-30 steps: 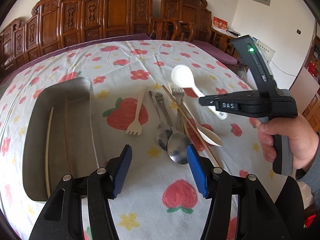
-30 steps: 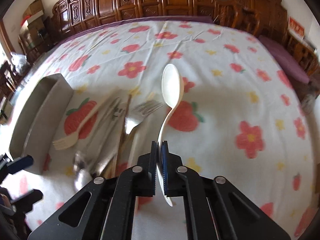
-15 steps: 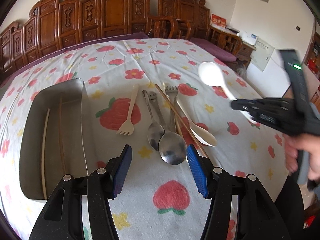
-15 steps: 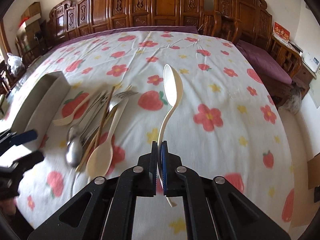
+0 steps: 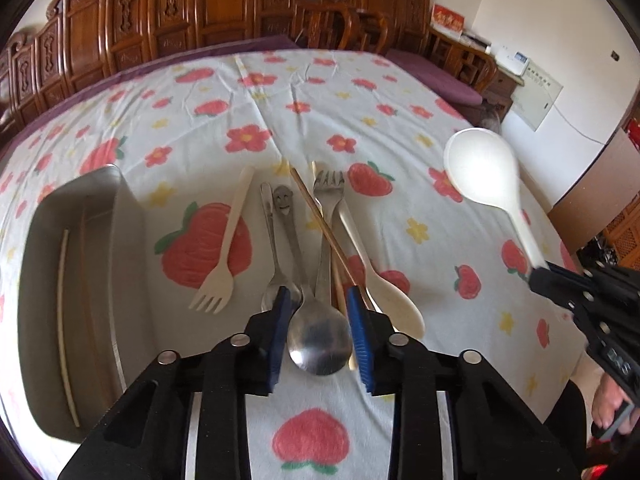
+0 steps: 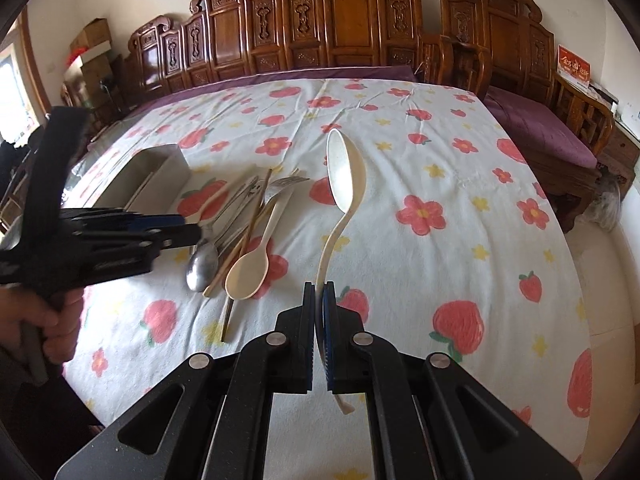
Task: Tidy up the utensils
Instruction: 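Grasp the smiley-face metal spoon with the left tool while the right tool holds the white spoon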
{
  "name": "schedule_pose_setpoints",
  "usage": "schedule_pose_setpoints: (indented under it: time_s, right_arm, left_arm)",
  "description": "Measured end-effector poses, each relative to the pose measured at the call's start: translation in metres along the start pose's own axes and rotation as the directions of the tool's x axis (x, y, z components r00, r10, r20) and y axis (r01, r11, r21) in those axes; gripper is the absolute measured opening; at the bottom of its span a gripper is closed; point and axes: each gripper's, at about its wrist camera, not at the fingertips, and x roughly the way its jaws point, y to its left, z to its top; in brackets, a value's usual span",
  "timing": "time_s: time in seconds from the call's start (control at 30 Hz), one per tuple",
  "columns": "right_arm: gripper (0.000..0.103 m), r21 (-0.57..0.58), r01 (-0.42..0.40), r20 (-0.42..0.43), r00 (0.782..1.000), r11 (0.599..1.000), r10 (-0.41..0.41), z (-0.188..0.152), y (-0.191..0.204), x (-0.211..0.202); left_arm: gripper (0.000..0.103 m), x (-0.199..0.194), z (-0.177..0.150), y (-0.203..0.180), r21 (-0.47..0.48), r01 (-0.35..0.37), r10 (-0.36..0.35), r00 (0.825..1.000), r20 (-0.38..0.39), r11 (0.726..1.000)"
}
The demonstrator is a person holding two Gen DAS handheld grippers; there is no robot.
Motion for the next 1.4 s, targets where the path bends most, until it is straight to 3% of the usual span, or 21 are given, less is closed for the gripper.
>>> schedule_pose_setpoints:
  time_s: [0.37,0.47,0.6,0.83,1.4]
  right_arm:
    - [0.005,0.01,-0.015,0.008,1.0,1.0,0.015,0.003,-0.008,0.001]
    - [0.005,0.017,-0.015,0.013,1.0,1.0,0.015,0.004,-0.012,0.001]
    - [0.005,0.029,-0.023,0.022,1.0,0.999,0.023,0.007,-0.017,0.0]
    - [0.005,0.045,-0.038,0.016,0.999,0.998,0.037,0.006,-0.021,0.001]
    - [0.005,0.006,-0.047,-0.006,0.999,0.999,0.047,0.0,-0.007,0.006]
  left_arm:
    - [0.014,0.037,0.017,0.011,-0.117,0.005,-0.023,0.989,-0.146,0.993]
    - [0.014,0.044,0.018,0.008,-0.095,-0.04,0.022,0.983,-0.18,0.995]
    - [0.014,0.046,0.017,0.009,-0.11,-0.04,0.019,0.983,-0.181,0.993]
    - [0.006,0.046,0.02,0.004,-0.09,-0.037,0.019,0.982,-0.187,0.995]
    - [0.005,-0.004,0.012,0.007,-0.041,-0.08,0.077,0.995,-0.067,0.996]
